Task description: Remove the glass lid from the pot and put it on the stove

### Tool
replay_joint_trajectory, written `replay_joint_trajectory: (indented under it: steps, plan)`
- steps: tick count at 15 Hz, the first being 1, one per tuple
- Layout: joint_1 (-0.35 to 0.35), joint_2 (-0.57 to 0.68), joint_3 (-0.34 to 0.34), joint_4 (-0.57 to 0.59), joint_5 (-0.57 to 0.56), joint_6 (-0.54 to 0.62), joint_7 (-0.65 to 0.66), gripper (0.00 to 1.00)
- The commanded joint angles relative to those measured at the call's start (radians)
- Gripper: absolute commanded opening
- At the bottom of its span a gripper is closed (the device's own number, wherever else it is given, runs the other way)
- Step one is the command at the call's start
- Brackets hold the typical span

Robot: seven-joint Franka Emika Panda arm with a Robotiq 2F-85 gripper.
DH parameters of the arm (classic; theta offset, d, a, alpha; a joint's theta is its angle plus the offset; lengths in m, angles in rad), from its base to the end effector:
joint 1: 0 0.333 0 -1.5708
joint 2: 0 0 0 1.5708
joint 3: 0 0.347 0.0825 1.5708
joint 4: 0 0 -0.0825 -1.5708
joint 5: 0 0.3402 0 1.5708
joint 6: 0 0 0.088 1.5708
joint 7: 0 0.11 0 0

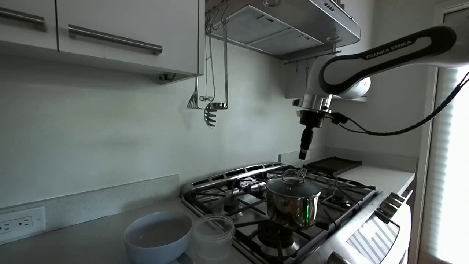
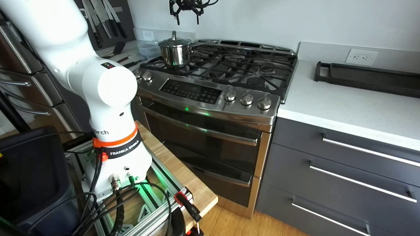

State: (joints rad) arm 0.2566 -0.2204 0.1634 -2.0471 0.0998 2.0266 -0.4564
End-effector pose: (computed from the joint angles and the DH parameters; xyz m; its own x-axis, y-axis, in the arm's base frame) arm 0.4179 0.2013 0.5916 0.6506 0.7321 0.2020 0.7428 -0.6688 0.0313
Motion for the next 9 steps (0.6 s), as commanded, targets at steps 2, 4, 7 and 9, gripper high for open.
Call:
replay_joint_trajectory:
  steps: [2,4,7,9]
  plan:
    - [0.025,0.116,-0.005,0.082,0.104,0.000,-0.212,1.00]
    - [0.008,0.089,0.010,0.054,0.066,0.001,-0.147,1.00]
    - [0.006,0.090,0.010,0.057,0.066,0.001,-0.145,1.00]
    - [0.006,0.087,0.010,0.057,0.066,0.001,-0.145,1.00]
